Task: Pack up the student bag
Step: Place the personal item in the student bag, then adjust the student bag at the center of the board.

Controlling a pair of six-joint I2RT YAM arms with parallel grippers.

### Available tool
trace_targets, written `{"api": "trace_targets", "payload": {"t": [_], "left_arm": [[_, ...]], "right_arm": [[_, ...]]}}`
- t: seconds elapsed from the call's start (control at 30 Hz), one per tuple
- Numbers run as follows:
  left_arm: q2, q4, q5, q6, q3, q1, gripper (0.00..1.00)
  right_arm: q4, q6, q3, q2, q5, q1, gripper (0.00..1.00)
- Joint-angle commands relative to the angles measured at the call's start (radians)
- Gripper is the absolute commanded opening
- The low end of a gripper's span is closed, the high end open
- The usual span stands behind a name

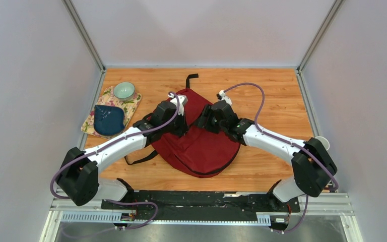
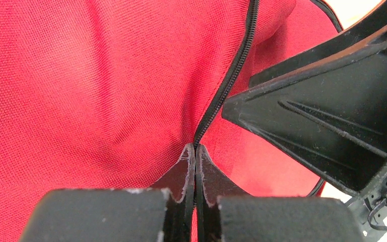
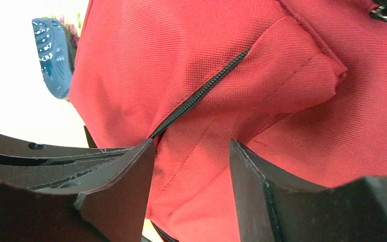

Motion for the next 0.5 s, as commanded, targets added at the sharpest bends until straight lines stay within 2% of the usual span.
{"api": "trace_targets", "payload": {"t": [0.0, 0.2, 0.47], "left_arm": [[-0.059, 0.029, -0.029, -0.01, -0.013, 0.008, 0.0], [-0.094, 0.011, -0.061, -0.004, -0.008, 0.023, 0.0], [-0.064, 0.0, -0.012, -0.002, -0.002, 0.04, 0.0]], "right_arm": [[0.066, 0.031, 0.04, 0.031, -0.045, -0.002, 0.59], [0.059, 0.047, 0.063, 0.082, -0.044, 0.001, 0.59], [-0.002, 0.01, 0.132, 0.12, 0.011, 0.015, 0.59]]}}
